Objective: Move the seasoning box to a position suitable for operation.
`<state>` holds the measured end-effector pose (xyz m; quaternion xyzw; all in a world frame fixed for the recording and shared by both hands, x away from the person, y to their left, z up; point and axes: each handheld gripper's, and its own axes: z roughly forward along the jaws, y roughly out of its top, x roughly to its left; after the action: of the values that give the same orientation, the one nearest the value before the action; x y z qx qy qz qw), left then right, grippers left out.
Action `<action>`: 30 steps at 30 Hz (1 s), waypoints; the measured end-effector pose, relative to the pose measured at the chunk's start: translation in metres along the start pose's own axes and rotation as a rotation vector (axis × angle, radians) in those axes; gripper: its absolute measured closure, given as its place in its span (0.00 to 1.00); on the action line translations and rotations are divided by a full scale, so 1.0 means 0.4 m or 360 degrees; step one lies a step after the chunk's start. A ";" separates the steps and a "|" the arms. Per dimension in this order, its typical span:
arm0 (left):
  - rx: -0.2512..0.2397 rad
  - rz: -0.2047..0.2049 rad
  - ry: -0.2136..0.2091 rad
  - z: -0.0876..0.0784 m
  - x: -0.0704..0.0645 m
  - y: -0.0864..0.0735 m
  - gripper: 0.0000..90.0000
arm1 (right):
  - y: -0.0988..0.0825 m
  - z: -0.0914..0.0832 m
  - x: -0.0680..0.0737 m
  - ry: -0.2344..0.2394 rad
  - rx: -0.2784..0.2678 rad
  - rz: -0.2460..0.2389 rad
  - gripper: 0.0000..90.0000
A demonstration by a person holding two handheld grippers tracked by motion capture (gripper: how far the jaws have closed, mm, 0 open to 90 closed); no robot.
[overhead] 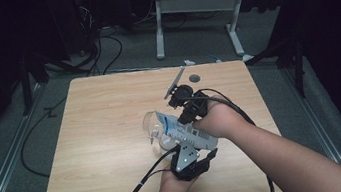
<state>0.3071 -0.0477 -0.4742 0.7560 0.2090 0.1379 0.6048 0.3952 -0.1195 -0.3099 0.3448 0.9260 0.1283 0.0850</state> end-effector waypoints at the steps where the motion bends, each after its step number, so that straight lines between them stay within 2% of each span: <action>1: 0.0000 0.0001 0.0000 0.000 0.000 0.000 0.67 | 0.000 0.000 0.000 0.0000 0.0000 0.0000 1.00; 30: -0.0010 -0.0009 -0.0002 -0.001 -0.001 0.001 0.67 | 0.003 0.002 0.002 -0.0004 0.0001 -0.0003 1.00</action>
<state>0.3066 -0.0478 -0.4736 0.7536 0.2104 0.1363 0.6076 0.3956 -0.1178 -0.3105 0.3440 0.9263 0.1274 0.0863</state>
